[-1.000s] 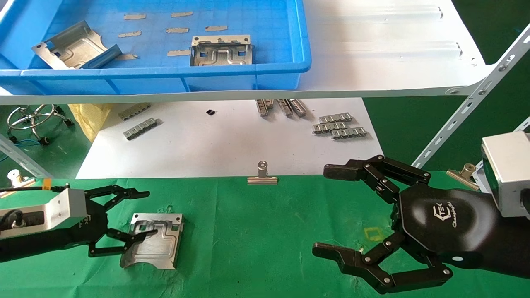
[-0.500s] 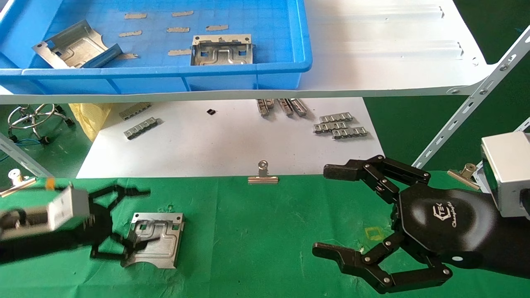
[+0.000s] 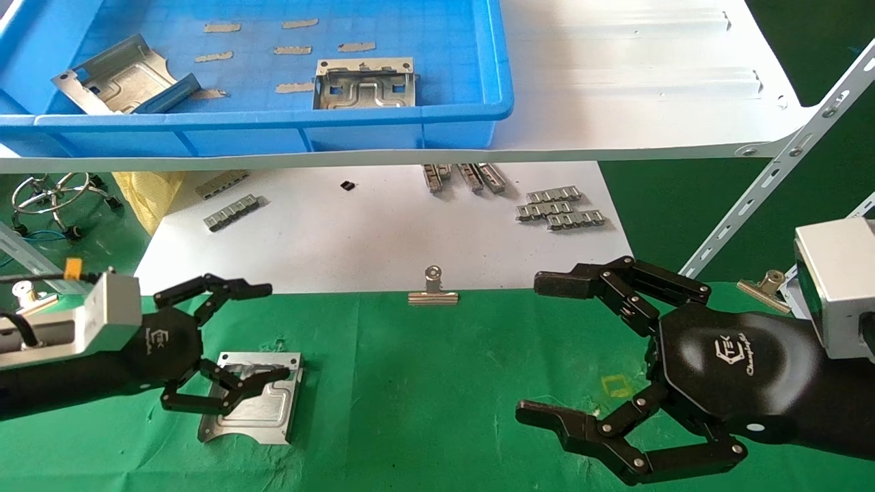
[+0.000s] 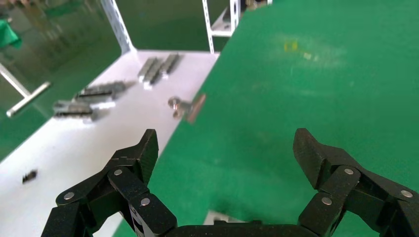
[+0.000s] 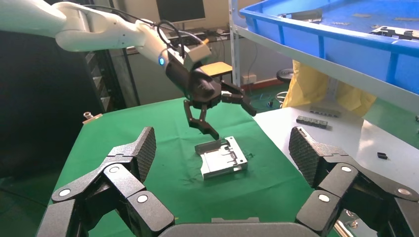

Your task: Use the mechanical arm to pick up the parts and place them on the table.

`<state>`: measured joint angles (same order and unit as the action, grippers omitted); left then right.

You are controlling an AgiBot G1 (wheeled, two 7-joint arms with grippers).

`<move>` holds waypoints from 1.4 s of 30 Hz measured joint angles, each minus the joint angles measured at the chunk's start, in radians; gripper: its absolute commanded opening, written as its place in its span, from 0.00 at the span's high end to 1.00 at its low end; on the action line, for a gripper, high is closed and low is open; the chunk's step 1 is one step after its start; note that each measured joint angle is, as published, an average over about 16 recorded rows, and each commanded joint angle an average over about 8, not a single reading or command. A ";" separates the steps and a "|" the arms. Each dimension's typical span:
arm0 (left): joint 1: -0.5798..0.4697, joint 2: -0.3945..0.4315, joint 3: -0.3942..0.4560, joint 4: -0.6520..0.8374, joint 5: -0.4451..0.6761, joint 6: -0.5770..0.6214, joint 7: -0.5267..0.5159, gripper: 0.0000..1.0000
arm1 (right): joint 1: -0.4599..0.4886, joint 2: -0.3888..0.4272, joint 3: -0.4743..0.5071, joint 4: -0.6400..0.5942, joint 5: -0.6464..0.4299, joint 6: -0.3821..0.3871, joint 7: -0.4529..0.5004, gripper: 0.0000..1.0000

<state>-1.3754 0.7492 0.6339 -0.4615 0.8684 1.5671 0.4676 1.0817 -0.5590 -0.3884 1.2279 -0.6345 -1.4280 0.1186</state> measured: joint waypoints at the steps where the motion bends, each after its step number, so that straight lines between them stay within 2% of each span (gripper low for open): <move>1: 0.008 -0.003 -0.009 -0.021 -0.003 -0.002 -0.017 0.00 | 0.000 0.000 0.000 0.000 0.000 0.000 0.000 0.00; 32: 0.245 -0.112 -0.288 -0.669 -0.112 -0.058 -0.533 0.00 | 0.000 0.000 0.000 0.000 0.000 0.000 0.000 0.00; 42: 0.302 -0.139 -0.356 -0.826 -0.139 -0.071 -0.651 0.00 | 0.000 0.000 0.000 0.000 0.000 0.000 0.000 0.00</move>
<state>-1.0733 0.6107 0.2781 -1.2874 0.7292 1.4957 -0.1835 1.0816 -0.5590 -0.3884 1.2278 -0.6344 -1.4278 0.1186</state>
